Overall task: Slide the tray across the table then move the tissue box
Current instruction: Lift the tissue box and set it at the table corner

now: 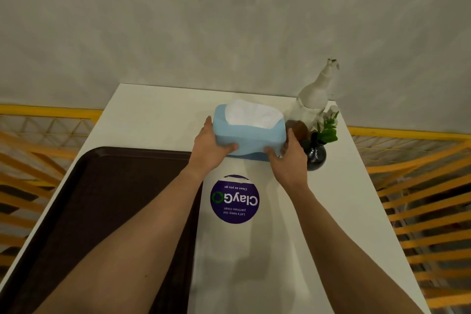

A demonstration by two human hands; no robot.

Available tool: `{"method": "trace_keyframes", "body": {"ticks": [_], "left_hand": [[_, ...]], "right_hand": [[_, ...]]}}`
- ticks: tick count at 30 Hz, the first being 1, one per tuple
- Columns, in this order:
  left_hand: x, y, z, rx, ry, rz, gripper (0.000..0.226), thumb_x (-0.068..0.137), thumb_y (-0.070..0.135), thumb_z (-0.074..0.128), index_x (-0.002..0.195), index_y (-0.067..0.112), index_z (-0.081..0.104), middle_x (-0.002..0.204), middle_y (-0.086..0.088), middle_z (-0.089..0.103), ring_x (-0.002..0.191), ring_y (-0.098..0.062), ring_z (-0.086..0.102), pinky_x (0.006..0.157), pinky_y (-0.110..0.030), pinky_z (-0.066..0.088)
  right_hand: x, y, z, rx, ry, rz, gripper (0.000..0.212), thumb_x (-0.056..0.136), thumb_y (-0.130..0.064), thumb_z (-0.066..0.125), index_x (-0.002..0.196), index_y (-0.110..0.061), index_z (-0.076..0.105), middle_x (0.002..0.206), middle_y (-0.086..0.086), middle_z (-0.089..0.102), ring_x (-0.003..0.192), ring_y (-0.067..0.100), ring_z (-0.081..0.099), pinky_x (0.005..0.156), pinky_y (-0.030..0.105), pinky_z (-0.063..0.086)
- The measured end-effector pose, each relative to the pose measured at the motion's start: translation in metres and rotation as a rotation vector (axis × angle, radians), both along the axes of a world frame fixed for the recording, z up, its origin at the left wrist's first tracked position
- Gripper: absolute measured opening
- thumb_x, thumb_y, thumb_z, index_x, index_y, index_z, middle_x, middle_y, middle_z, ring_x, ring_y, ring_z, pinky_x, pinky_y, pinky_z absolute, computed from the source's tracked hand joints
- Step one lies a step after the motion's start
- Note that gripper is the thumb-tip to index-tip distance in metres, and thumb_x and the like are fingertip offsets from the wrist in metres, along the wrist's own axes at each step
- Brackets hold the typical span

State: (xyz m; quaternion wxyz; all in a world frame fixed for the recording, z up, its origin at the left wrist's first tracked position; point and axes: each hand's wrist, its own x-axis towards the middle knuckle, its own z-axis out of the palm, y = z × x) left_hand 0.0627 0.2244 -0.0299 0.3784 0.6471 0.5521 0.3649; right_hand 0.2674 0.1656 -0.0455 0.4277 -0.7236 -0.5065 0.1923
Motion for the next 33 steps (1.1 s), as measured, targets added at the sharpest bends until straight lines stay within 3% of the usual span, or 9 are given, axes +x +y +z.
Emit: {"method": "trace_keyframes", "body": {"ticks": [3, 7, 13, 15, 18, 22, 25, 31, 33], "left_hand": [[0.001, 0.000, -0.001, 0.014, -0.019, 0.008, 0.071, 0.075, 0.020, 0.088, 0.135, 0.011, 0.051, 0.125, -0.004, 0.061, 0.111, -0.018, 0.057, 0.084, -0.019, 0.049], [-0.001, 0.001, 0.001, -0.009, -0.067, 0.017, 0.070, 0.075, 0.019, 0.088, 0.134, 0.015, 0.052, 0.120, 0.003, 0.061, 0.106, -0.013, 0.056, 0.069, -0.001, 0.044], [-0.018, 0.001, 0.023, 0.068, -0.080, 0.017, 0.068, 0.075, 0.022, 0.088, 0.134, 0.019, 0.054, 0.119, 0.006, 0.062, 0.107, -0.014, 0.059, 0.077, -0.012, 0.048], [-0.029, 0.002, 0.033, 0.092, -0.083, 0.023, 0.068, 0.075, 0.023, 0.088, 0.134, 0.019, 0.054, 0.118, 0.007, 0.062, 0.106, -0.013, 0.058, 0.075, -0.008, 0.047], [-0.051, 0.004, 0.046, 0.135, -0.073, 0.046, 0.069, 0.075, 0.025, 0.088, 0.135, 0.020, 0.054, 0.117, 0.009, 0.060, 0.105, -0.011, 0.057, 0.070, -0.001, 0.045], [-0.088, 0.008, 0.060, 0.171, -0.064, 0.081, 0.070, 0.074, 0.027, 0.088, 0.135, 0.022, 0.054, 0.113, 0.012, 0.060, 0.100, -0.010, 0.057, 0.067, 0.001, 0.042], [-0.121, 0.011, 0.067, 0.192, -0.048, 0.107, 0.068, 0.073, 0.028, 0.088, 0.133, 0.022, 0.055, 0.111, 0.011, 0.060, 0.099, -0.011, 0.057, 0.064, 0.003, 0.041], [-0.189, 0.020, 0.076, 0.201, -0.014, 0.119, 0.069, 0.075, 0.031, 0.087, 0.135, 0.024, 0.054, 0.114, 0.010, 0.060, 0.103, -0.012, 0.058, 0.066, -0.007, 0.043], [-0.211, 0.026, 0.075, 0.198, -0.009, 0.117, 0.069, 0.075, 0.030, 0.087, 0.135, 0.023, 0.055, 0.115, 0.009, 0.061, 0.102, -0.012, 0.058, 0.063, -0.005, 0.044]], "right_hand": [[0.000, 0.003, 0.003, 0.010, -0.042, 0.032, 0.058, 0.091, -0.026, 0.075, 0.142, -0.018, 0.049, 0.127, 0.002, 0.065, 0.103, 0.009, 0.055, 0.090, 0.026, 0.048], [0.000, 0.004, 0.008, -0.005, 0.015, 0.020, 0.058, 0.092, -0.025, 0.073, 0.144, -0.019, 0.048, 0.130, 0.001, 0.063, 0.112, 0.015, 0.058, 0.091, 0.026, 0.046], [-0.010, 0.004, 0.022, 0.061, 0.100, 0.031, 0.065, 0.091, -0.030, 0.075, 0.148, -0.019, 0.046, 0.132, -0.001, 0.063, 0.115, 0.014, 0.058, 0.095, 0.031, 0.052], [-0.020, 0.005, 0.030, 0.083, 0.140, 0.038, 0.067, 0.090, -0.033, 0.075, 0.149, -0.021, 0.046, 0.130, -0.009, 0.060, 0.114, 0.009, 0.056, 0.091, 0.026, 0.051], [-0.040, 0.010, 0.044, 0.144, 0.167, 0.064, 0.067, 0.088, -0.035, 0.076, 0.147, -0.024, 0.048, 0.121, -0.018, 0.057, 0.109, 0.005, 0.057, 0.079, 0.006, 0.048], [-0.075, 0.021, 0.055, 0.170, 0.174, 0.082, 0.067, 0.088, -0.036, 0.076, 0.148, -0.023, 0.047, 0.132, -0.008, 0.061, 0.114, 0.009, 0.058, 0.073, -0.003, 0.044], [-0.106, 0.027, 0.059, 0.173, 0.156, 0.093, 0.070, 0.089, -0.041, 0.075, 0.150, -0.022, 0.046, 0.141, -0.003, 0.059, 0.120, 0.013, 0.059, 0.077, 0.004, 0.045], [-0.173, 0.039, 0.063, 0.181, 0.148, 0.112, 0.069, 0.089, -0.039, 0.075, 0.149, -0.019, 0.046, 0.140, 0.000, 0.059, 0.123, 0.018, 0.060, 0.094, 0.029, 0.053], [-0.194, 0.045, 0.062, 0.180, 0.141, 0.112, 0.069, 0.089, -0.038, 0.075, 0.149, -0.019, 0.046, 0.140, 0.000, 0.060, 0.123, 0.018, 0.060, 0.096, 0.031, 0.052]]}}
